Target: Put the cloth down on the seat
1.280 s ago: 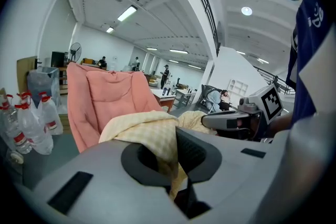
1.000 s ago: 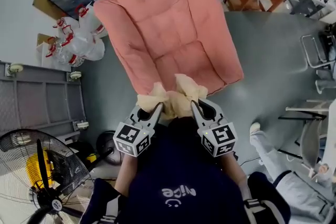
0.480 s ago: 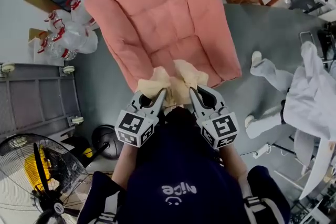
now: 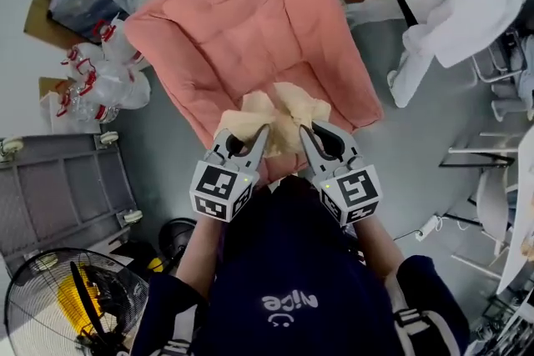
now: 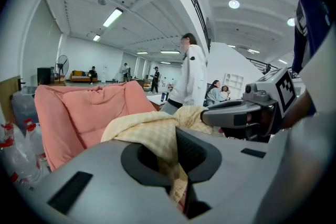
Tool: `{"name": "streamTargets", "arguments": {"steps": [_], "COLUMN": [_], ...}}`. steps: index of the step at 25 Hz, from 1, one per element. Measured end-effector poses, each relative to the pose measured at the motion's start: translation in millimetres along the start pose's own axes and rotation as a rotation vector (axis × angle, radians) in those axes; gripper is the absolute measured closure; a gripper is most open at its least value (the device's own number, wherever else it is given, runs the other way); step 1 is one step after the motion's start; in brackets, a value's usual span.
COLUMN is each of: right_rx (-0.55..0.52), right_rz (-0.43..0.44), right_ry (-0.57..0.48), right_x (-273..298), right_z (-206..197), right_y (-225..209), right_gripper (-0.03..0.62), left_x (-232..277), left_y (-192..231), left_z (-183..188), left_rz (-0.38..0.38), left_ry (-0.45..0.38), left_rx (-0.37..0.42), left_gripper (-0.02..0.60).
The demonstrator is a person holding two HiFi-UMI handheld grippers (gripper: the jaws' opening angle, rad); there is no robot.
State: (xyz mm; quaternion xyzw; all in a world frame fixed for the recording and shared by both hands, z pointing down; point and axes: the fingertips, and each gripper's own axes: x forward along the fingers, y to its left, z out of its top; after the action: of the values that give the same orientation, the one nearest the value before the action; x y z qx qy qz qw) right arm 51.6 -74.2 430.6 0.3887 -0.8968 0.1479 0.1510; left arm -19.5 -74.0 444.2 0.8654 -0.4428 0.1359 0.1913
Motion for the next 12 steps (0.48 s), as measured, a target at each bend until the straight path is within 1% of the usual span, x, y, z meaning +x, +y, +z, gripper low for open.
{"name": "streamTargets", "arguments": {"steps": [3, 5, 8, 12], "right_rx": [-0.009, -0.013, 0.011, 0.043], "right_rz": [-0.006, -0.009, -0.023, -0.039], "right_ry": [-0.006, -0.011, -0.016, -0.005], "right_x": [11.8, 20.0, 38.1, 66.3], "right_z": [6.6, 11.1, 15.7, 12.4], "right_y": [-6.5, -14.5, -24.7, -32.6], "right_gripper": [0.528, 0.528, 0.528, 0.528], "left_x": [9.0, 18.7, 31.2, 45.5], "left_y": [13.1, 20.1, 34.8, 59.0], "left_z": [1.3, 3.9, 5.2, 0.7], "left_rz": [0.038, 0.047, 0.035, 0.041], "left_ry": [-0.003, -0.009, -0.003, 0.033], "left_rx": [-0.022, -0.040, -0.016, 0.006], "left_gripper": [0.535, 0.535, 0.535, 0.535]}}
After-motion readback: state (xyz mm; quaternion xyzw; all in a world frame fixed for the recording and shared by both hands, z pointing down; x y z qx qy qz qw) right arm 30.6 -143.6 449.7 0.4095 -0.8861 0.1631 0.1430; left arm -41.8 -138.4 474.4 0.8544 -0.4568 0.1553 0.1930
